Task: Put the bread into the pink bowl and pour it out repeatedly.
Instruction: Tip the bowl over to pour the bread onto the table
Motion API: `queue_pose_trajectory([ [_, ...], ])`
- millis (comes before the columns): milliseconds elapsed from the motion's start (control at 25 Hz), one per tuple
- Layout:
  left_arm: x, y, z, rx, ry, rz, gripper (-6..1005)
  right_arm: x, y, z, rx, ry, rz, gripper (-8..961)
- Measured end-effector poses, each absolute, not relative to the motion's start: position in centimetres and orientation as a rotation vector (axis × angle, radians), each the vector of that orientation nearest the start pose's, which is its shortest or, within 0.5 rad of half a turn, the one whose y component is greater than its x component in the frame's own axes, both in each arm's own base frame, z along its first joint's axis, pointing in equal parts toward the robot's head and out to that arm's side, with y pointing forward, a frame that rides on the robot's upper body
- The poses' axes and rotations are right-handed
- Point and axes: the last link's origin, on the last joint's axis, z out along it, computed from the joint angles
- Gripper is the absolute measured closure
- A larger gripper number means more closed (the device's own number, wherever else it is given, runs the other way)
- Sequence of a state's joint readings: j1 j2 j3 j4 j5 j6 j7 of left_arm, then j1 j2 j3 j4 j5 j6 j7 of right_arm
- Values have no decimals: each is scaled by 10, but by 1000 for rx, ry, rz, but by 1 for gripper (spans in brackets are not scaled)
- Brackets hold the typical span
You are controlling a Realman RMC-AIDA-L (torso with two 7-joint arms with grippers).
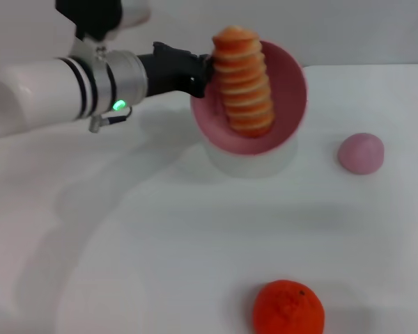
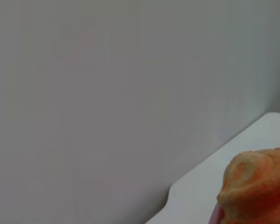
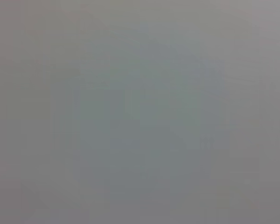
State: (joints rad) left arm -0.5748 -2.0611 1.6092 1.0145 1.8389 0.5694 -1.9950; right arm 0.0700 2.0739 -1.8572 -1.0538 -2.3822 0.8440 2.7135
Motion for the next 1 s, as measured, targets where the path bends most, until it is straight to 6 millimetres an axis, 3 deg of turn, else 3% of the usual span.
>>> queue_pose_trajectory([
  [400, -145, 386, -94, -2308, -181, -277, 955, 284, 328, 79, -1174, 413, 633, 460],
  [1000, -147, 370, -87, -2009, 8, -262, 956, 286, 330, 79, -1172, 412, 625, 460],
])
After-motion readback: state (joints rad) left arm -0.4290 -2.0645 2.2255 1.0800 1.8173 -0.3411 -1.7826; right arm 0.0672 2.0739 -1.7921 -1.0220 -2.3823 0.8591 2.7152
